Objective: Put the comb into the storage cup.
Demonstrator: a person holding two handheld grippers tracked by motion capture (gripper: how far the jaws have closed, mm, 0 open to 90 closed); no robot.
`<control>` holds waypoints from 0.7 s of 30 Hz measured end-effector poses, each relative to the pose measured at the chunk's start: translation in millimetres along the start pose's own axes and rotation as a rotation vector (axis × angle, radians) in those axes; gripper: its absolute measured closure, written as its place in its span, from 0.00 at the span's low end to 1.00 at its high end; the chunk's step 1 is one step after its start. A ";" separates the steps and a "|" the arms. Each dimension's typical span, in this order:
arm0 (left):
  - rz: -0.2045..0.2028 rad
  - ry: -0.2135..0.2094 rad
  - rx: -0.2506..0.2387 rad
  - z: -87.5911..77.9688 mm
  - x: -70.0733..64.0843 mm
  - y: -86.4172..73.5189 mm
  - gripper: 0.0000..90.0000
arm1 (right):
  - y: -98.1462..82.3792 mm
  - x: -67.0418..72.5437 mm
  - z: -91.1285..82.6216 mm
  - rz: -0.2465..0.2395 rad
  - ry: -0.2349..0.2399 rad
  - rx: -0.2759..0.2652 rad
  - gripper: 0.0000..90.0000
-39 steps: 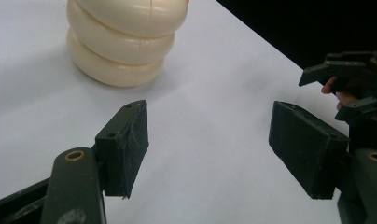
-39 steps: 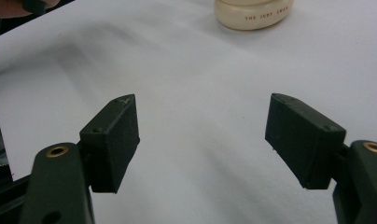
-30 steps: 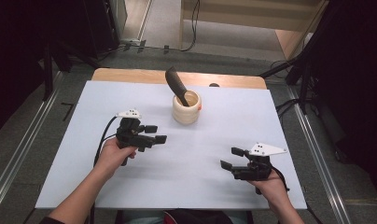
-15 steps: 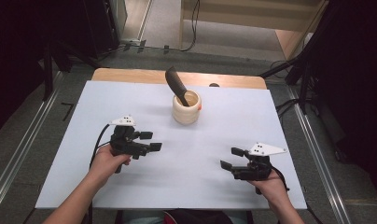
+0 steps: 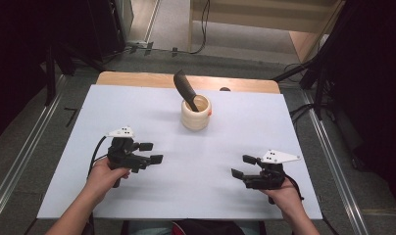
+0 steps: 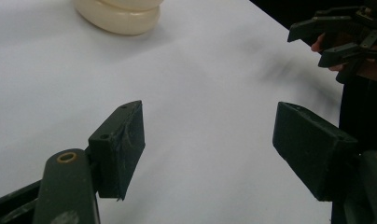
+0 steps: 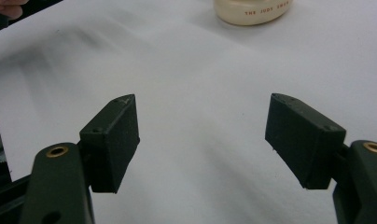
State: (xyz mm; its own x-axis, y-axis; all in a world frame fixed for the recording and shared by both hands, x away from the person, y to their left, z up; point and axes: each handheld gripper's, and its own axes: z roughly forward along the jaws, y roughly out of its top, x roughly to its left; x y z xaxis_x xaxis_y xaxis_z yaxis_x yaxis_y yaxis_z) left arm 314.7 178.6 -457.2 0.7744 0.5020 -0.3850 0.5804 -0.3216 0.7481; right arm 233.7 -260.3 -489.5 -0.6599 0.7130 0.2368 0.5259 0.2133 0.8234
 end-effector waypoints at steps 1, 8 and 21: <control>0.000 0.003 0.000 -0.5 0.2 -0.6 0.29 | 0.0 -0.2 -0.1 -0.001 -0.001 0.000 0.27; -0.009 0.021 0.006 -7.2 1.0 -6.2 0.29 | -0.3 -1.0 -0.3 0.003 -0.005 0.003 0.27; -0.023 0.060 0.015 -23.4 4.8 -16.9 0.29 | -0.5 -1.9 -0.3 0.006 -0.003 0.001 0.27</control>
State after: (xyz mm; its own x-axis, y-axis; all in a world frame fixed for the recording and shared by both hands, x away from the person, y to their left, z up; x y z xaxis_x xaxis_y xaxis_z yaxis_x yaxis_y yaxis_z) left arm 302.7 205.3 -459.0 0.7443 0.5568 -0.3688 0.6023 -0.3210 0.7309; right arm 234.6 -261.9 -490.2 -0.6550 0.7163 0.2406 0.5307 0.2095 0.8213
